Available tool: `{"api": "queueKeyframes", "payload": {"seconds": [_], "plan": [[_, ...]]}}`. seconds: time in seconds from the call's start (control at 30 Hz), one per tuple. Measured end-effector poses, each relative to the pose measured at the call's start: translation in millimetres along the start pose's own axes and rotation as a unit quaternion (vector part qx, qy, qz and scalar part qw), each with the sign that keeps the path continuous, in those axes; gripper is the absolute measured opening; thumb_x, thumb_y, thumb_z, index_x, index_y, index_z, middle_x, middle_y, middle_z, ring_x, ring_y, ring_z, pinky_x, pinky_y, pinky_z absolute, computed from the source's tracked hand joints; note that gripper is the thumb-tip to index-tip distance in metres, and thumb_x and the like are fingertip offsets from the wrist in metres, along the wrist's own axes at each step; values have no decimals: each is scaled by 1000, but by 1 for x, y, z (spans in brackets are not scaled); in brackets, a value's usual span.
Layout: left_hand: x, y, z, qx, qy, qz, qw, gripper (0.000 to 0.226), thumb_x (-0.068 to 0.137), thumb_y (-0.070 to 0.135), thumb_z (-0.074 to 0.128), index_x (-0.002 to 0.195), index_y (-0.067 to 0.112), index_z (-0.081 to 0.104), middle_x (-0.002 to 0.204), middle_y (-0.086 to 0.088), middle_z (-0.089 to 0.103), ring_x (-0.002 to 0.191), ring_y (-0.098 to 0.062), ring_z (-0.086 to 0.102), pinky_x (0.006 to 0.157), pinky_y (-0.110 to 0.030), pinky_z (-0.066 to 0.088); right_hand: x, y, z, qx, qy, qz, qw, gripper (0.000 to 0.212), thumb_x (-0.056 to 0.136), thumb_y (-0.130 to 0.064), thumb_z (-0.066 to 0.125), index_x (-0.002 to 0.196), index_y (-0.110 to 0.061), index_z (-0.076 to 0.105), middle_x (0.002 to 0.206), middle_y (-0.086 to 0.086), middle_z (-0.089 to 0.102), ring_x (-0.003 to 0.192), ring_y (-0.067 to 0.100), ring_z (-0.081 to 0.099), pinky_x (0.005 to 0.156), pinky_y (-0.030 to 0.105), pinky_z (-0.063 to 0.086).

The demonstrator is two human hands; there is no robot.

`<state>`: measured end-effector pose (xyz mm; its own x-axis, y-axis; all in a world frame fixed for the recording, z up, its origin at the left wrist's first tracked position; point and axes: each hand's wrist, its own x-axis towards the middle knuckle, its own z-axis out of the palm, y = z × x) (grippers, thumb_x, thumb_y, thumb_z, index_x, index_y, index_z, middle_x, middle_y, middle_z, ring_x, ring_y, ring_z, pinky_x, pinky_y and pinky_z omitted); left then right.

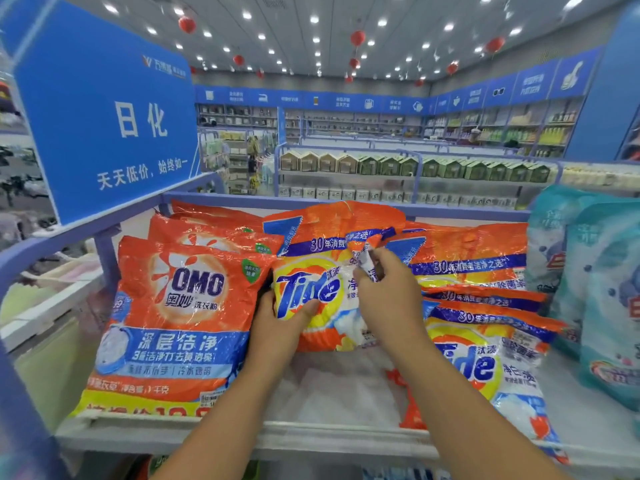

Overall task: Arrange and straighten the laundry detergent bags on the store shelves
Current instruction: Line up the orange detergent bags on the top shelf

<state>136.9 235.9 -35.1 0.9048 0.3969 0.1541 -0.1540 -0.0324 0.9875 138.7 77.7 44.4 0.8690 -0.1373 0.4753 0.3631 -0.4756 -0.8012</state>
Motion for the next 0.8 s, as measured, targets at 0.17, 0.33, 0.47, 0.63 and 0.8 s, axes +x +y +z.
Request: {"api": "queueKeyframes", "payload": {"seconds": [0.17,0.33,0.47,0.63,0.8], "plan": [[-19,29,9,-145,-137,-101,975,55,71,40,80,121,21,68,109,-7,78,96,-24,76,88,-49,59,-8,-7,-62,103,42,-5,994,16,88,-22,75,91,-36,66,92,5,67,83,19,61,71,41,49],[-52,58,45,-149,-234,-123,953,60,70,37,79,126,32,59,107,-6,78,93,-31,76,81,-50,61,-19,18,-122,175,77,27,981,25,86,-13,76,88,-37,69,85,-11,73,77,7,64,73,27,51],[-73,77,83,-115,-249,-51,960,72,63,42,84,128,46,52,109,5,77,94,-26,77,81,-51,62,-23,37,-173,203,100,36,973,24,88,-5,72,97,-27,69,88,-14,76,79,4,68,72,21,54],[-92,77,145,-71,-216,4,974,58,68,39,88,110,59,53,109,19,74,95,-5,74,80,-38,63,-16,84,-224,157,69,82,982,42,89,-20,73,96,-61,66,105,-21,73,96,7,68,89,36,54],[-105,52,179,72,-142,92,983,41,74,57,80,109,56,57,106,23,69,100,3,65,95,-37,55,-10,142,-231,107,-58,225,967,22,86,-27,78,100,-37,65,109,-13,73,94,4,67,85,30,52]]}}
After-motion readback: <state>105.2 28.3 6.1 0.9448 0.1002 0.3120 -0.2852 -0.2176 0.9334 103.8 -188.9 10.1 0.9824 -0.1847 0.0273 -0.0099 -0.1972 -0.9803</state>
